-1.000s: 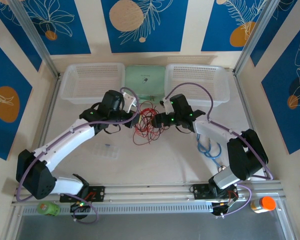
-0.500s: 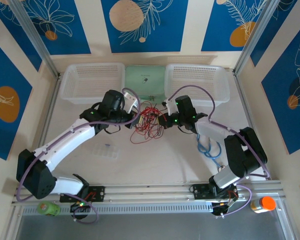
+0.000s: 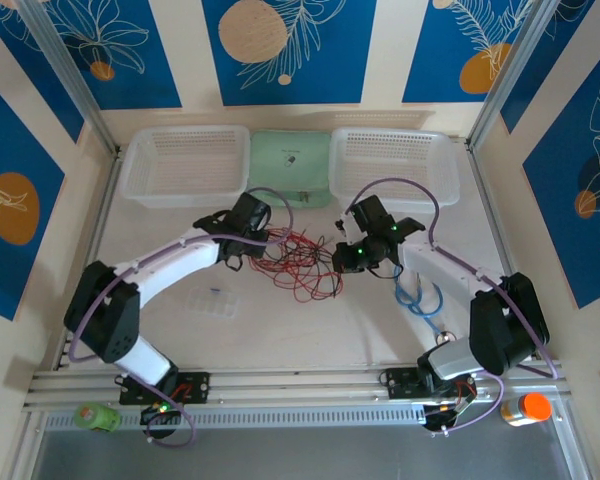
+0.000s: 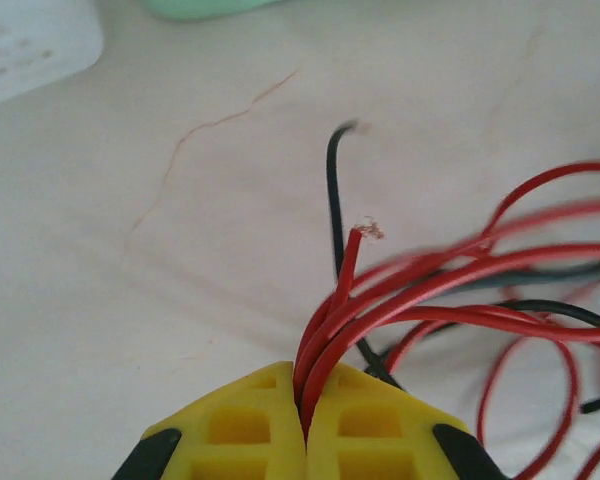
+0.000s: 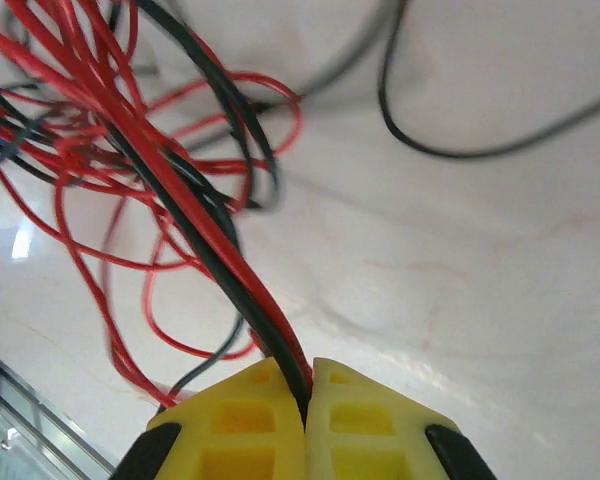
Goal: Untangle the cables
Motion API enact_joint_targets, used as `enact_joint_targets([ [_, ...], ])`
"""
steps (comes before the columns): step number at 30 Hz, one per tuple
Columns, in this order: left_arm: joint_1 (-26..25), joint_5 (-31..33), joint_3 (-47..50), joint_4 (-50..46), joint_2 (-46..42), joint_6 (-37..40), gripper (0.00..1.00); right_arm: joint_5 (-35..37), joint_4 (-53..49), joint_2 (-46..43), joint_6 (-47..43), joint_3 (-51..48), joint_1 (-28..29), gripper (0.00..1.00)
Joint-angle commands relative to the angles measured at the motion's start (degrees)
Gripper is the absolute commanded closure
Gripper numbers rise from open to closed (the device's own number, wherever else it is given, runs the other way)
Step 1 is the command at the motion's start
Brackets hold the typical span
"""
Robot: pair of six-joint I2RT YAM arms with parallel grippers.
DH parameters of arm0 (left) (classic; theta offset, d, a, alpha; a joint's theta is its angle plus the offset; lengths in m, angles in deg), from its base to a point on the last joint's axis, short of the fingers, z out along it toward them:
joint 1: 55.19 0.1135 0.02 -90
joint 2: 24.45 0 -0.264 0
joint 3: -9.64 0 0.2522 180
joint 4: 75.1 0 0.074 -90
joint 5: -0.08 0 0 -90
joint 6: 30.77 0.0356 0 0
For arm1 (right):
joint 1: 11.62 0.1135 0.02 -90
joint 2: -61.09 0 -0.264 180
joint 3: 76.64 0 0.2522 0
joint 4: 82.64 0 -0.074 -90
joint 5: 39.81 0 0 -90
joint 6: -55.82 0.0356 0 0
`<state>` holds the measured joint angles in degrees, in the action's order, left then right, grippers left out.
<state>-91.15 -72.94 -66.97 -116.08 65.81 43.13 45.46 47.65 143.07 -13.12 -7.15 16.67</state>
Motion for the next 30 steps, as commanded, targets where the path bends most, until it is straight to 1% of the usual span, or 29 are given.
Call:
enact_joint_targets([
  [1,1.70,10.97,1.69,0.35,3.13,-4.60,0.94,4.83,-9.64,3.19,3.87,0.95,-1.45,1.00],
  [3,2.18,10.85,2.61,1.38,4.79,-6.12,0.89,5.76,-9.23,5.56,5.58,1.07,-2.05,1.00],
  [6,2.48,7.68,3.82,3.24,6.05,-7.51,0.83,7.30,-8.46,9.05,7.82,1.32,-2.19,1.00],
  [9,2.48,4.75,4.55,4.19,5.78,-8.48,0.75,8.46,-8.20,10.99,9.70,1.47,-2.19,1.00],
  [10,2.48,4.27,4.66,4.19,5.28,-8.55,0.71,9.31,-8.49,11.27,10.39,1.64,-2.15,1.00],
  [12,2.48,2.86,4.58,3.96,4.08,-8.47,0.59,10.81,-9.12,10.98,11.01,1.93,-1.94,1.00],
  [13,2.44,1.75,4.29,3.64,3.13,-8.27,0.51,11.12,-9.51,10.54,11.11,2.25,-1.76,0.98],
  [14,2.48,0.78,3.94,3.13,2.04,-8.16,0.46,11.24,-10.00,9.88,11.11,2.60,-1.54,0.90],
  [16,2.48,-1.18,3.17,1.84,0.08,-7.93,0.37,11.41,-10.79,8.02,11.28,3.39,-0.93,0.69],
  [17,2.48,-2.23,2.58,0.93,-0.93,-7.98,0.33,11.56,-11.36,6.88,11.45,3.96,-0.57,0.62],
  [18,2.48,-3.14,2.01,-0.16,-1.64,-7.90,0.30,11.75,-11.95,5.91,11.67,4.50,-0.28,0.57],
  [20,2.41,-5.10,0.69,-2.57,-2.81,-8.10,0.27,12.28,-13.23,3.84,12.19,5.68,0.67,0.48],
  [21,2.39,-5.92,0.38,-3.29,-3.06,-8.36,0.27,12.44,-13.74,3.15,12.41,6.32,1.23,0.46],
  [25,2.44,-10.02,0.69,-3.84,-2.26,-9.62,0.25,13.01,-14.95,2.29,13.90,9.12,4.75,0.46],
  [30,2.48,-10.91,2.29,1.82,2.45,-9.63,0.27,13.66,-13.73,6.53,15.58,12.67,9.41,0.46],
])
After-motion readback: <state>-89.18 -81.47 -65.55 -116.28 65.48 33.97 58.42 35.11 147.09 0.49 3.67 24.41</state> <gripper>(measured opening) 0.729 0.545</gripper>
